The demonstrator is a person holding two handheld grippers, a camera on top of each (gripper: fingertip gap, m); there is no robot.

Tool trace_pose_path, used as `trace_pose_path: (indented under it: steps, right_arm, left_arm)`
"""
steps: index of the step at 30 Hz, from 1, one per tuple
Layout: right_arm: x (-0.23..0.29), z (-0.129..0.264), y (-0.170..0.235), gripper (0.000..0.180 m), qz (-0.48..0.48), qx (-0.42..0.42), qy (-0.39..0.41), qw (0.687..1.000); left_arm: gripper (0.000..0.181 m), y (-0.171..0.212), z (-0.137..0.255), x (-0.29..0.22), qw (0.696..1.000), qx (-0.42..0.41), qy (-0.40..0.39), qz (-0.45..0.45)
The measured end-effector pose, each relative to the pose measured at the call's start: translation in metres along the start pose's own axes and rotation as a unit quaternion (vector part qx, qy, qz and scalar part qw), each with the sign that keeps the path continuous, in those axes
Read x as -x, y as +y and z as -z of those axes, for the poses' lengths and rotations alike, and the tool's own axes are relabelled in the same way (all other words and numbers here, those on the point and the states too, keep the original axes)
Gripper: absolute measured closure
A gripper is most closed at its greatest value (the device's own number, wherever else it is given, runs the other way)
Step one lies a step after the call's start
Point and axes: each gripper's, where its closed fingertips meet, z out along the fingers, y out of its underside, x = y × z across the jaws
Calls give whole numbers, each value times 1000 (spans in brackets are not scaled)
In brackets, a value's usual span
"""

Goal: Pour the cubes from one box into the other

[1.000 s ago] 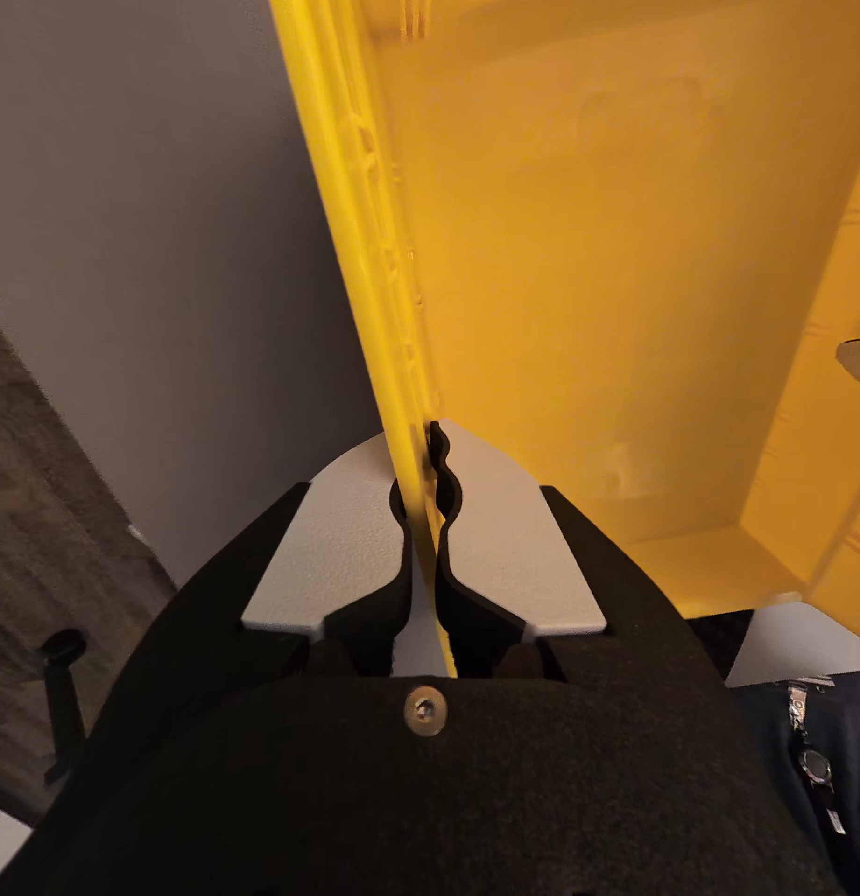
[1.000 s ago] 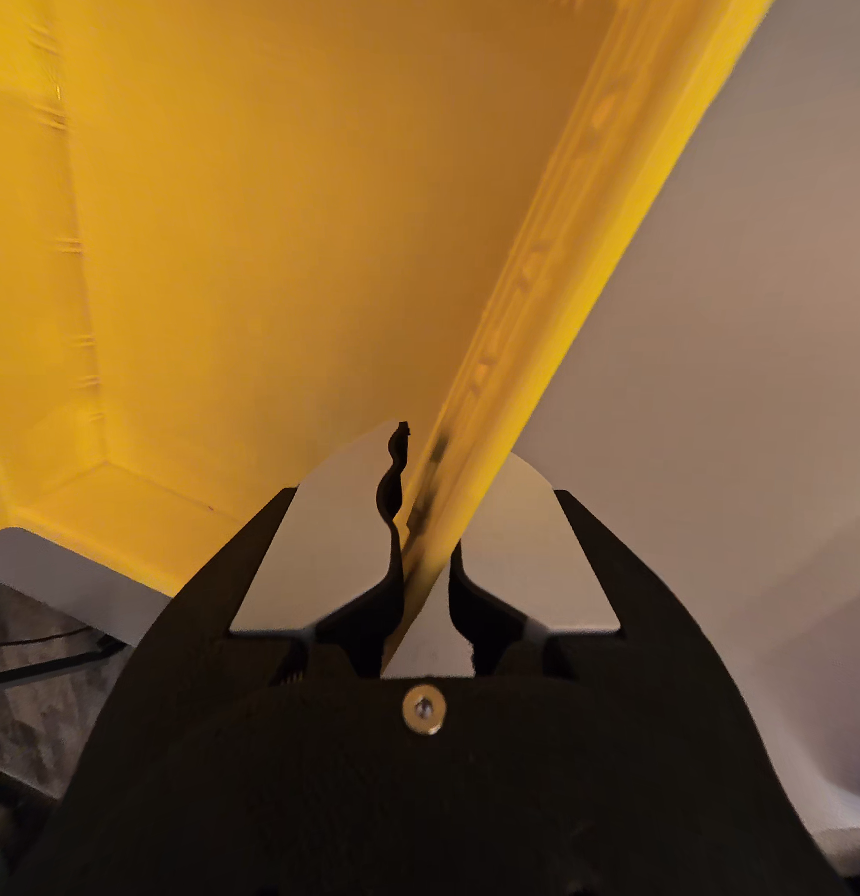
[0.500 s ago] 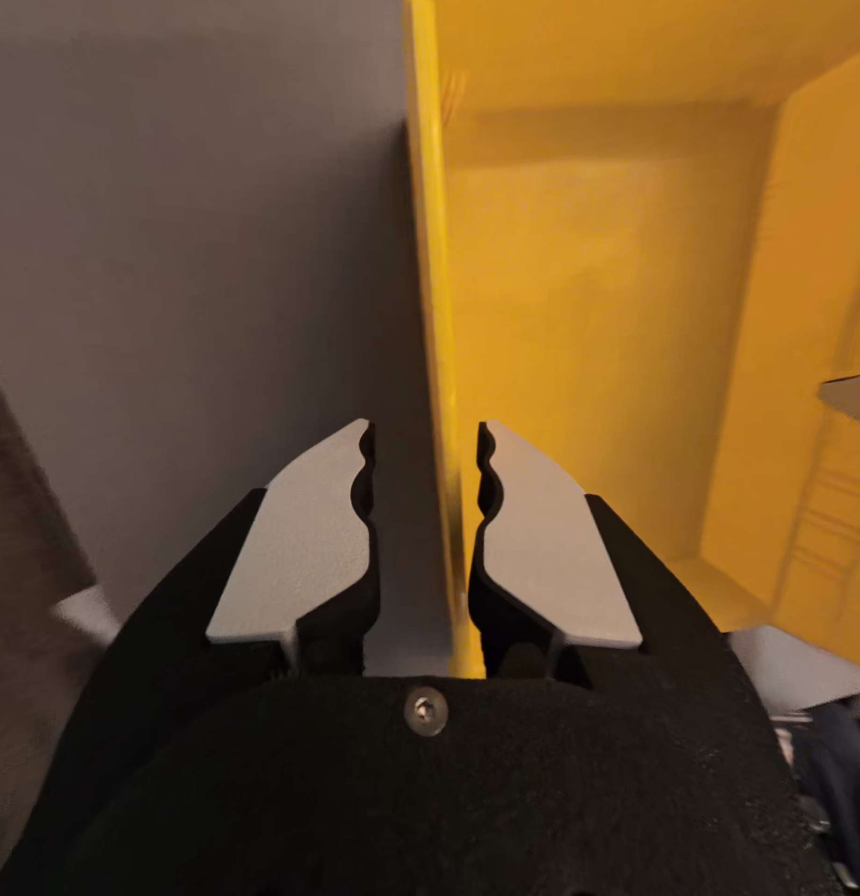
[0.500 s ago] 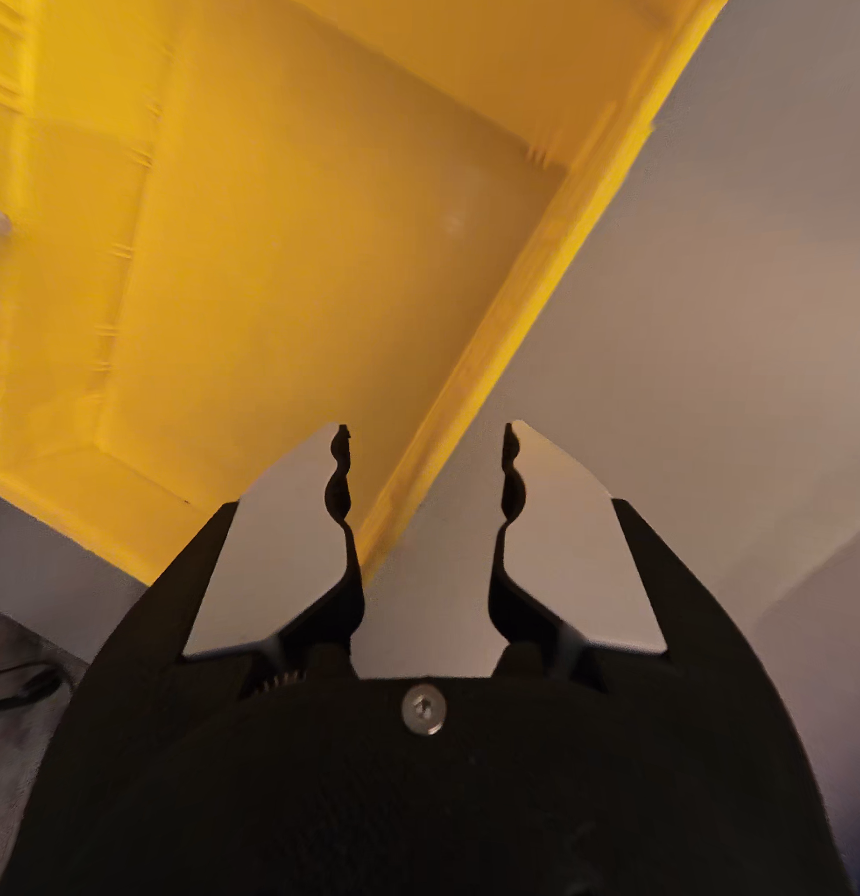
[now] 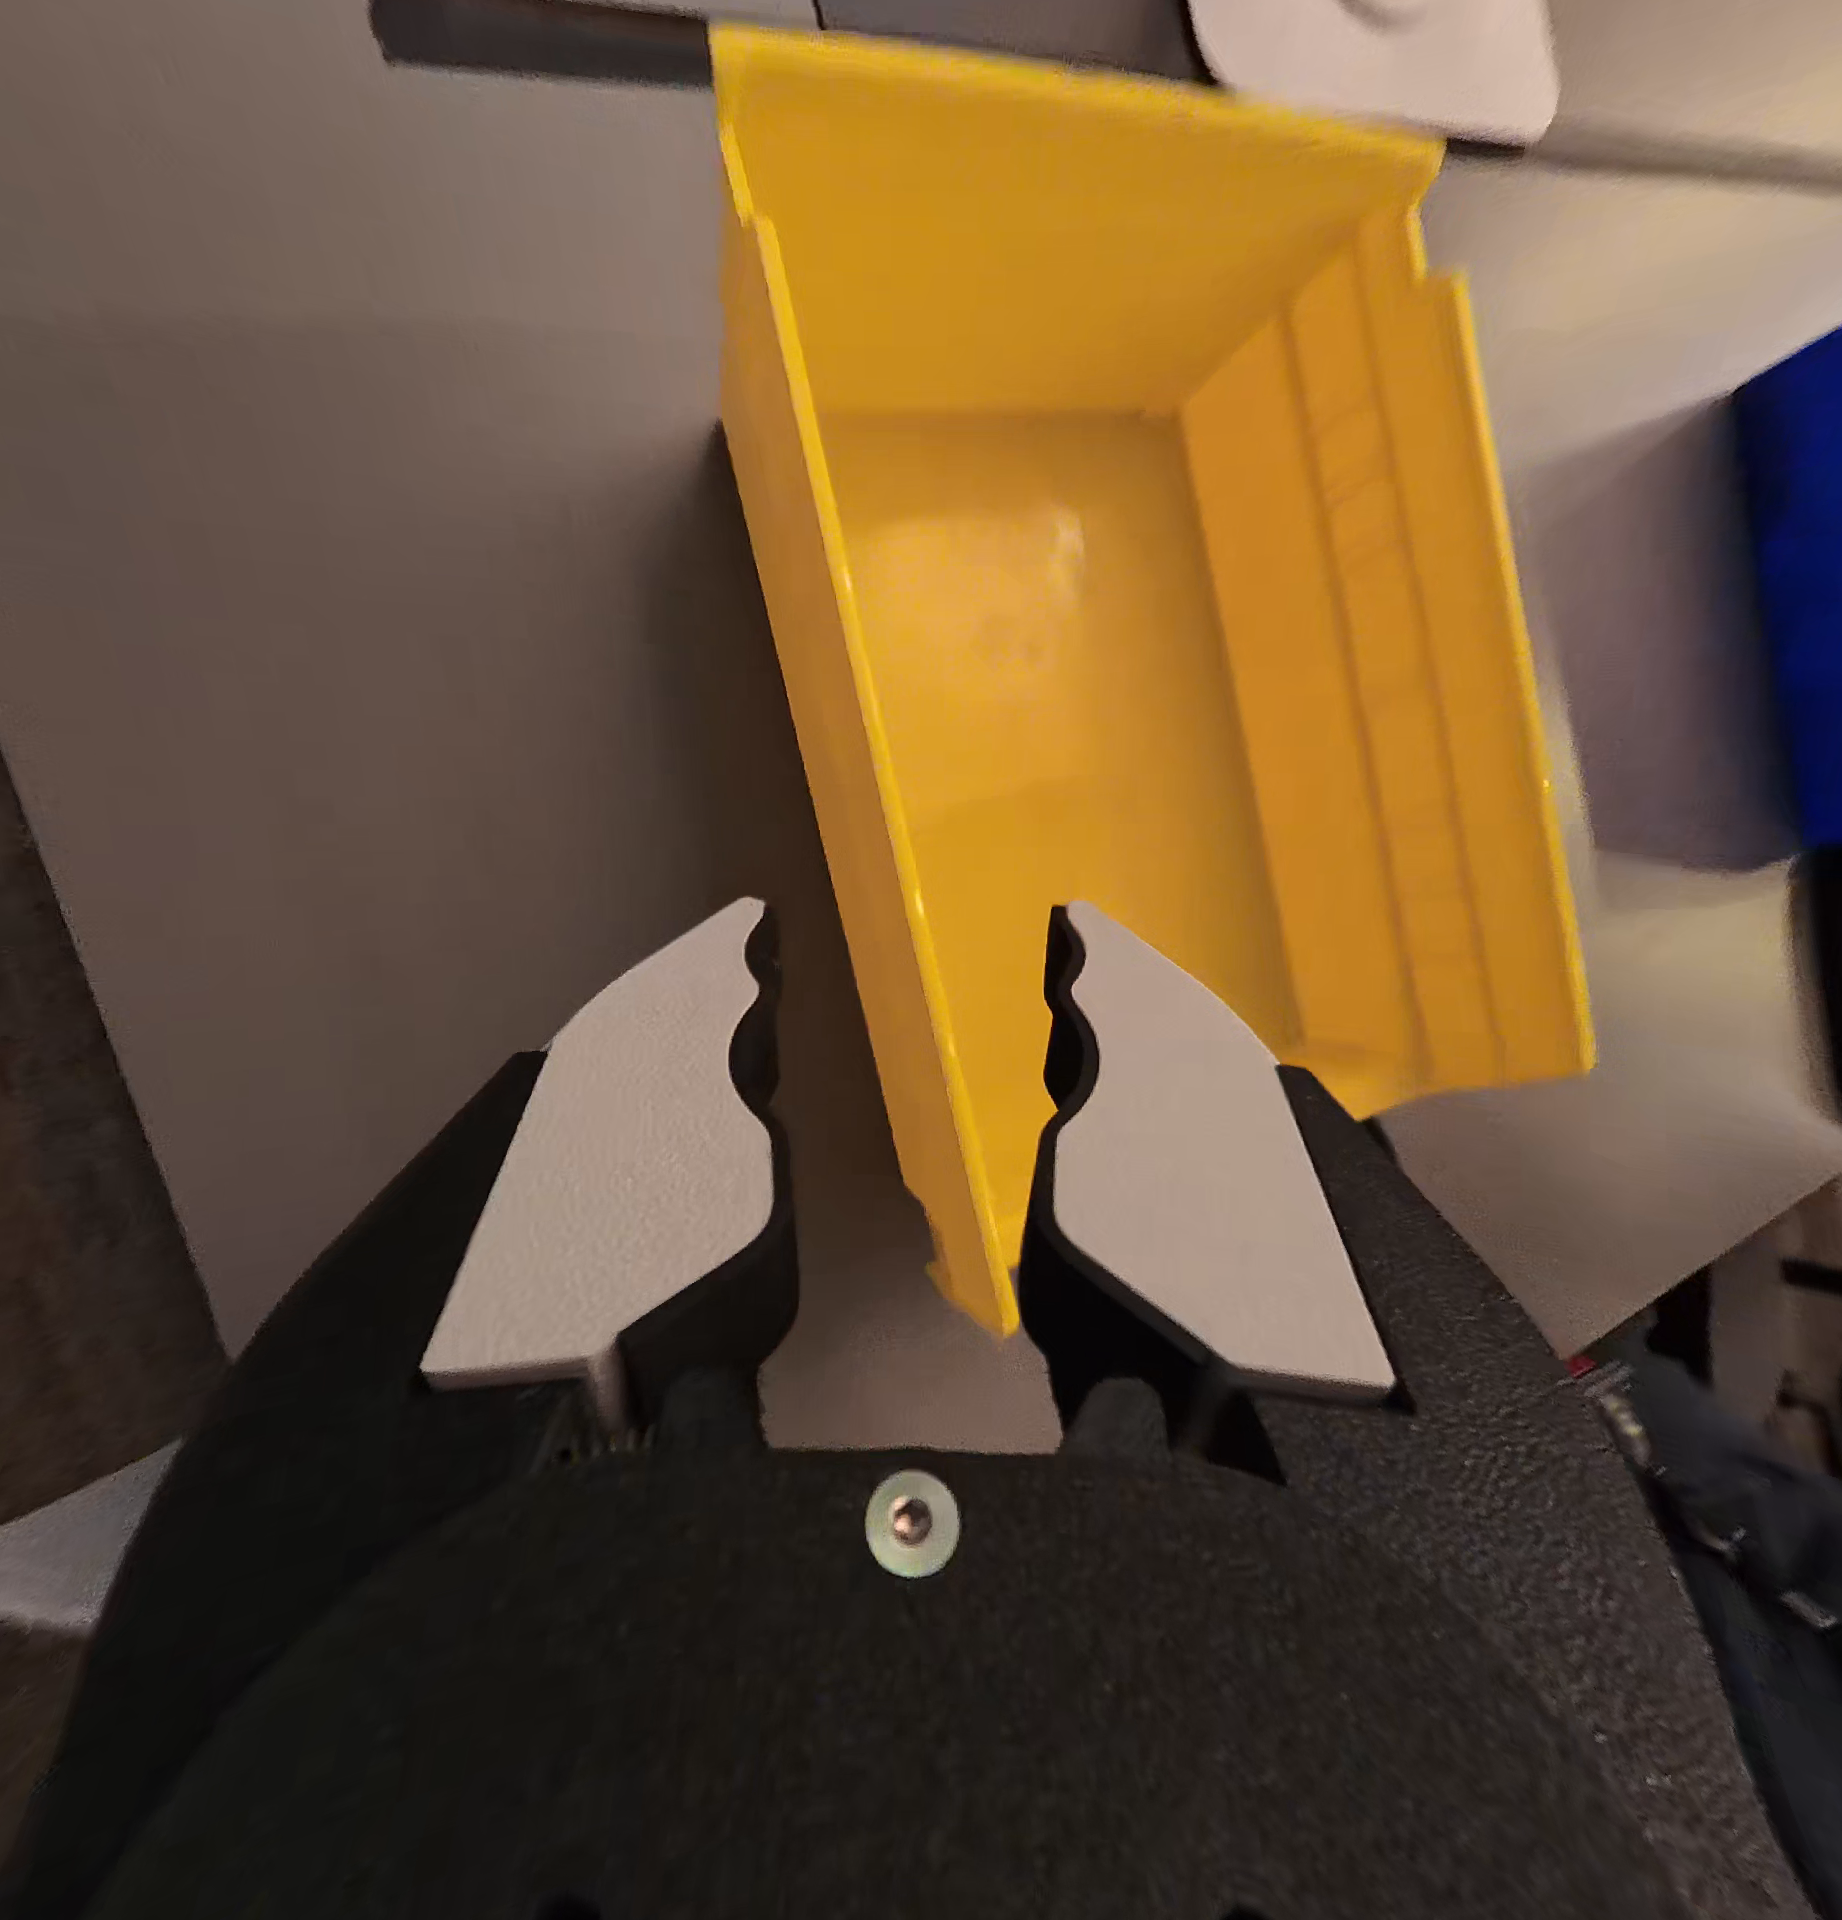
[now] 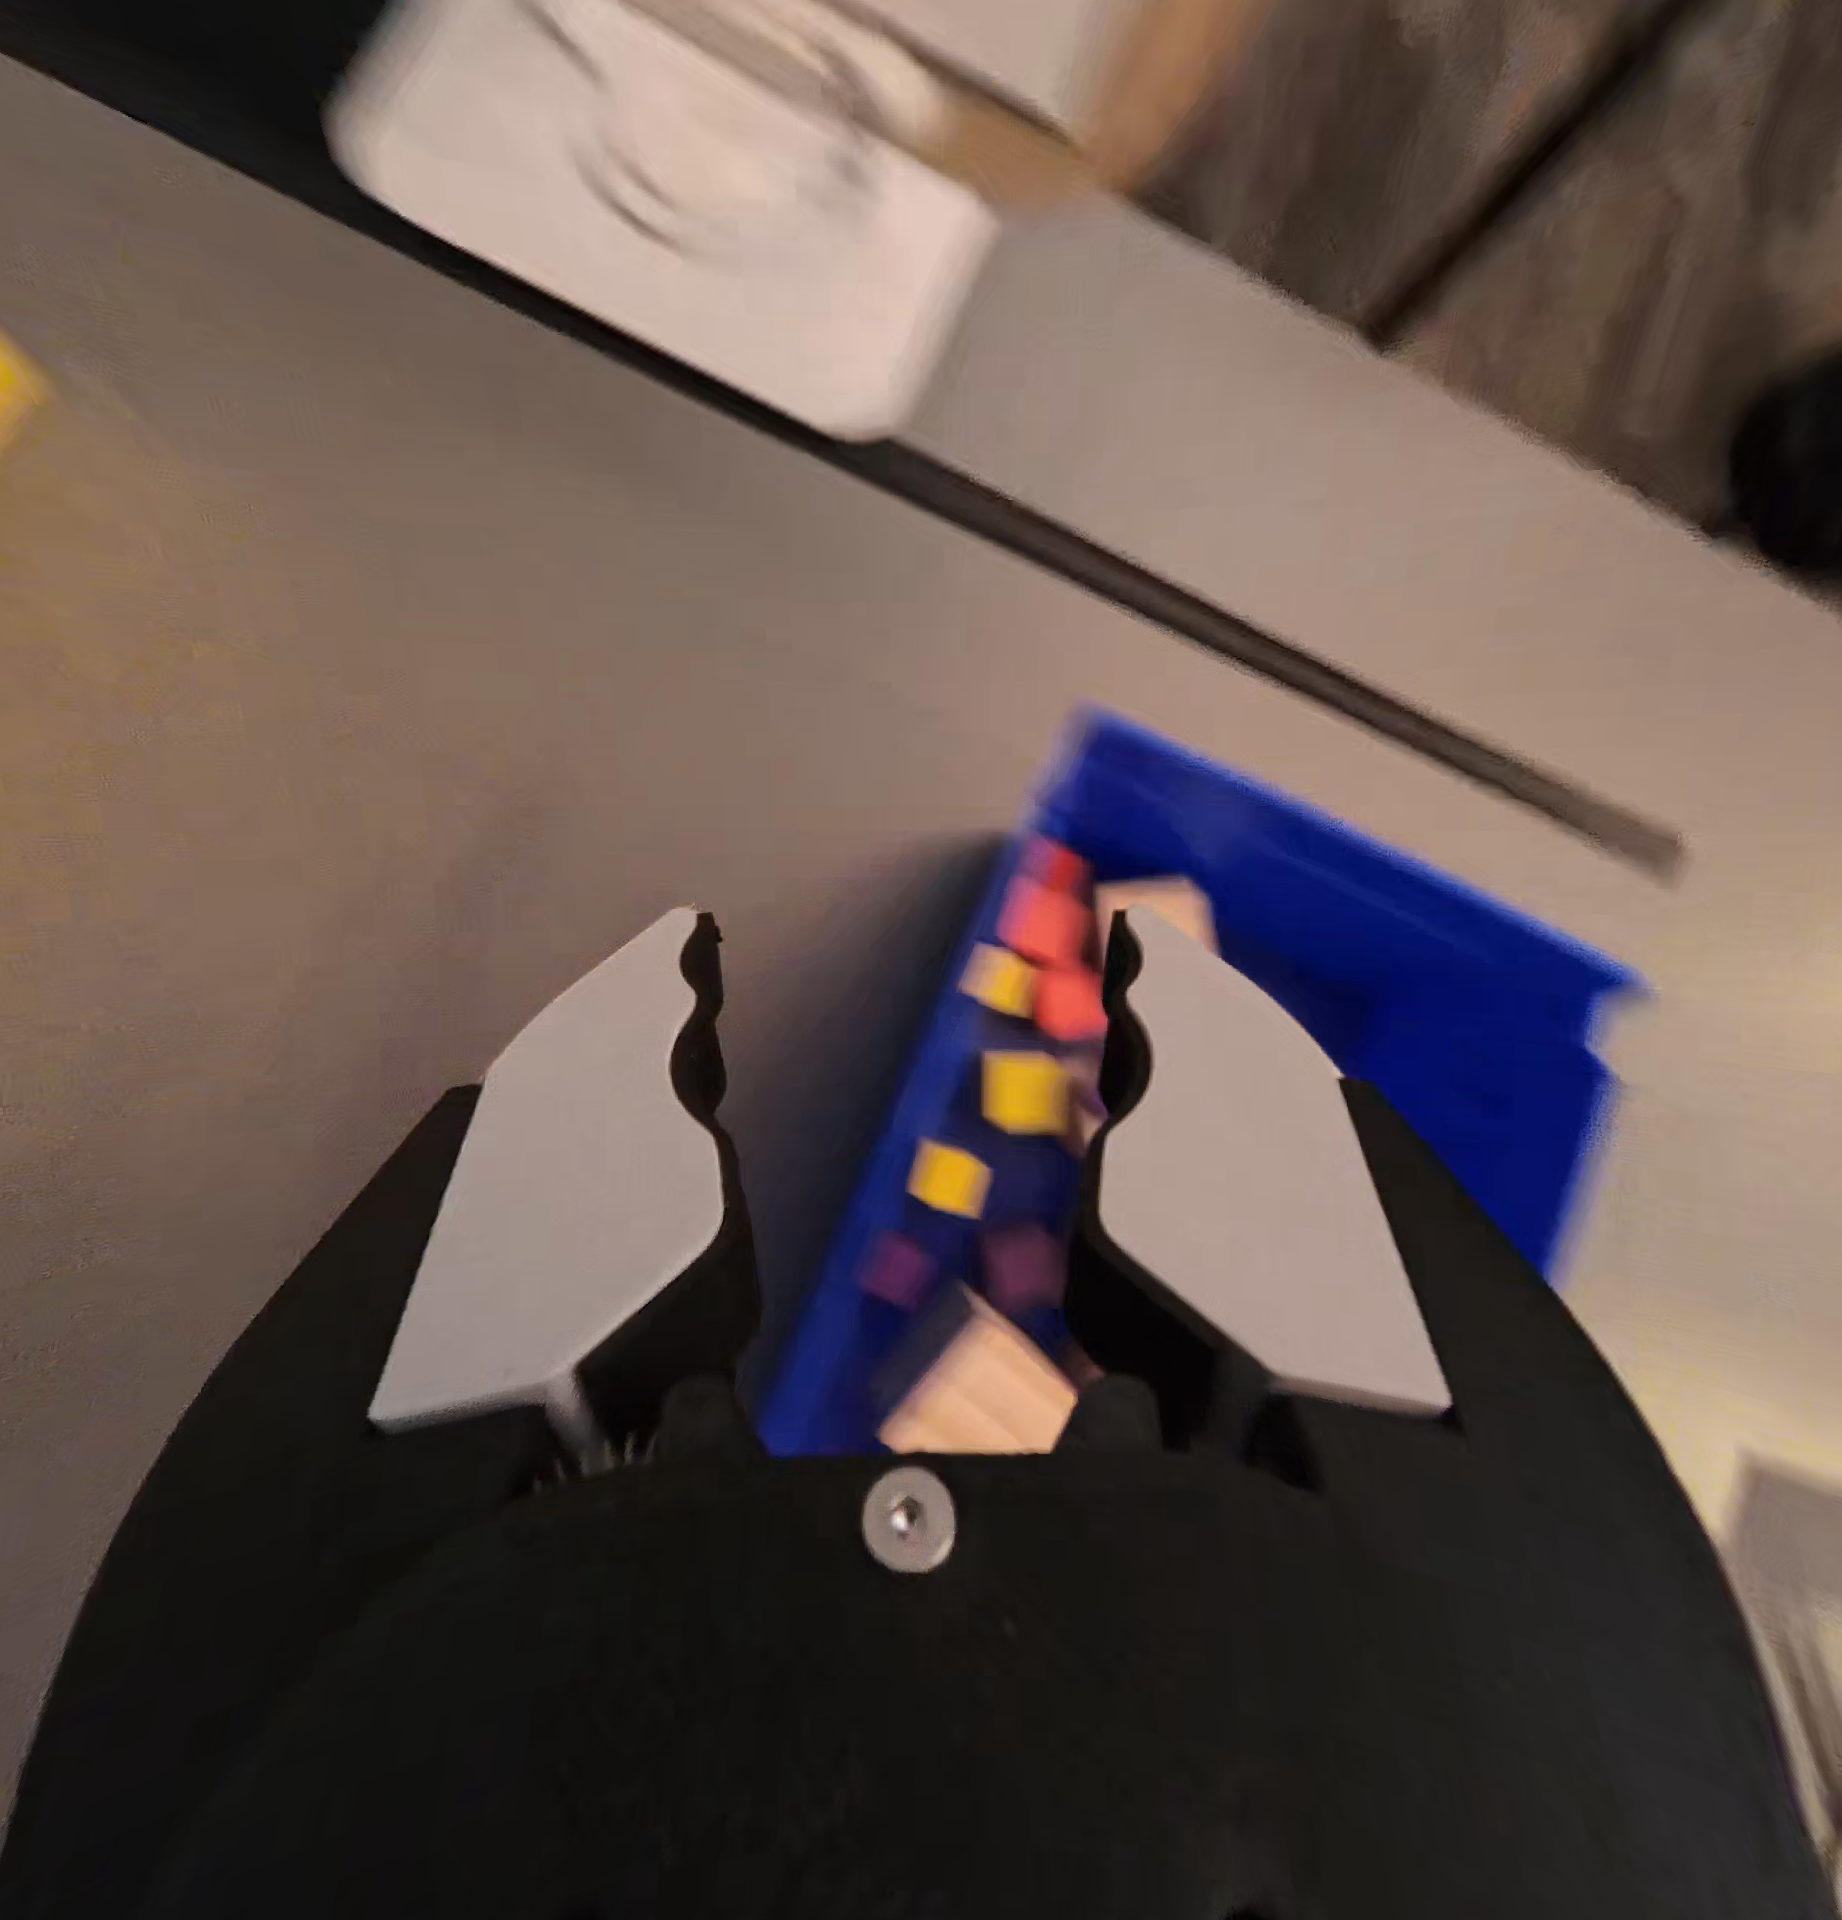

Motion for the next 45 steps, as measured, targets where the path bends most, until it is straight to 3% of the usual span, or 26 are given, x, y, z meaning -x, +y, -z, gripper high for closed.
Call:
trace_pose_path:
  steps: [2, 5, 11, 13, 17, 20, 23, 28, 33, 37, 41, 45]
  right_arm:
    - [-78, -6, 56, 108, -53, 53, 29, 997]
    - [-152, -18, 136, 107, -129, 128, 48, 982]
    - [-195, -39, 218, 114, -152, 206, 37, 966]
    - [-187, -46, 222, 116, -193, 201, -20, 960]
    - [-168, -50, 217, 143, -242, 197, -105, 944]
    - [-164, -51, 219, 157, -219, 215, -93, 947]
    - [-157, -54, 224, 172, -192, 237, -84, 949]
    - [-155, -54, 224, 173, -221, 243, -79, 941]
    - [-139, -57, 215, 174, -239, 245, -80, 936]
    - [-109, -66, 196, 174, -232, 244, -87, 938]
    - [-80, -73, 177, 175, -239, 242, -92, 936]
    - [-54, -77, 165, 175, -244, 244, -94, 934]
  left_arm:
    - [131, 8, -3, -4, 999, 17, -22, -17]
    - [131, 12, -16, -9, 999, 36, -38, -8]
    - [136, 22, -45, -5, 993, 84, -86, 6]
    - [141, 24, -49, -2, 990, 92, -109, 8]
    - [147, 34, -56, 6, 981, 126, -147, 14]
    - [154, 44, -60, 14, 975, 149, -163, 20]
    - [172, 53, -68, 13, 976, 161, -134, 58]
    - [175, 54, -71, 10, 977, 162, -101, 96]
    - [175, 57, -73, 2, 958, 213, -188, 24]
    - [175, 50, -102, -52, 972, 201, -125, -2]
    - [173, 44, -122, -89, 964, 207, -152, -74]
    - [174, 40, -142, -127, 970, 196, -121, -70]
